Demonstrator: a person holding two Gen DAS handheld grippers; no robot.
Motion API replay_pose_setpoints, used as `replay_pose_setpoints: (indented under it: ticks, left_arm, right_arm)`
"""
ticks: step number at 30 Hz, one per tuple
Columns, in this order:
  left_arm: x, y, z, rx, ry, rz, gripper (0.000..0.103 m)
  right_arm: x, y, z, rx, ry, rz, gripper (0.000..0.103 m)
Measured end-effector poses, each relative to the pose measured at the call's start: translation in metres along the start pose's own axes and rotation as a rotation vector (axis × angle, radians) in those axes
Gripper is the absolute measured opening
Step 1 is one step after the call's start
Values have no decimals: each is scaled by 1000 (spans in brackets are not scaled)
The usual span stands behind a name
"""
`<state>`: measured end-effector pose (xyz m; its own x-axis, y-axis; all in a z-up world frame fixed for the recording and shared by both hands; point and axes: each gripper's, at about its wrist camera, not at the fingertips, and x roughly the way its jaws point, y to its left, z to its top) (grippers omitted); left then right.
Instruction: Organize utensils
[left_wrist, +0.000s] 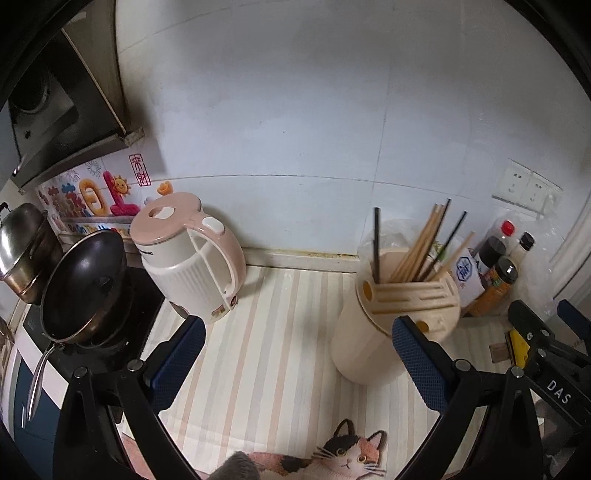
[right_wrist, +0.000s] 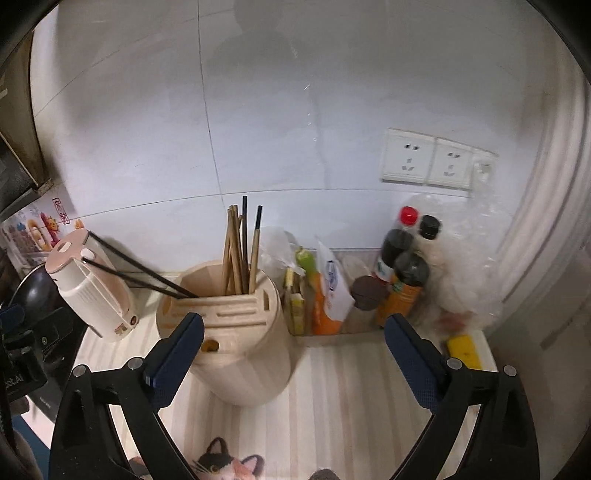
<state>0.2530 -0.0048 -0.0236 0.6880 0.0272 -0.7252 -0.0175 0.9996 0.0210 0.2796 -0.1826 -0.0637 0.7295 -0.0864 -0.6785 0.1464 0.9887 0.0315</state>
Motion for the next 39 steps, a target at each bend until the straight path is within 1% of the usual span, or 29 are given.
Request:
replay_pose_setpoints:
  ticks: [1,5,8,10,15,18,22,25,28,31,39]
  left_arm:
    - [-5,0,-3,3,-3,1,103]
    - [-40,-2,-14,13,-37,-10,103]
    - [-72,-3,-23,12,-78,-16,103]
    - [-95,-5,-32,8,-105,-15,103]
    - [-149,-10,-58,-2,-139,-17,103]
    - [-172,-14,-73,5,-141,-21,103]
    - [-200,-17,-91,14,-156,-7,103]
    - [-214,-16,-98,11,-144,9,103]
    - [-225,-13,-104,6,-137,26,103]
    - [-230,-10,-105,-3,-128,24,103]
    - [-231,-2,-103,-6,-119,27,103]
  right_arm:
    - [-5,0,-1,3,-3,-5,100]
    - [-49,-5,-15,15,-39,-25,100]
    - [-85,-8,-23,13,-78,-40,103]
    - [-114,-12,-29,9,-110,-38,103]
    - [-175,-19,-47,-7,-154,-37,103]
    - [-202,-24,-61,-7,-152,-23,103]
    - [-239,-32,-80,-2,-159,-25,103]
    - [-260,-37,-90,0,-157,-31,103]
    - [-272,-40,-93,3,-145,-24,103]
    - [-285,-39,-95,-3,-140,-30,103]
    - [-291,-30,-85,-18,-150,-32,103]
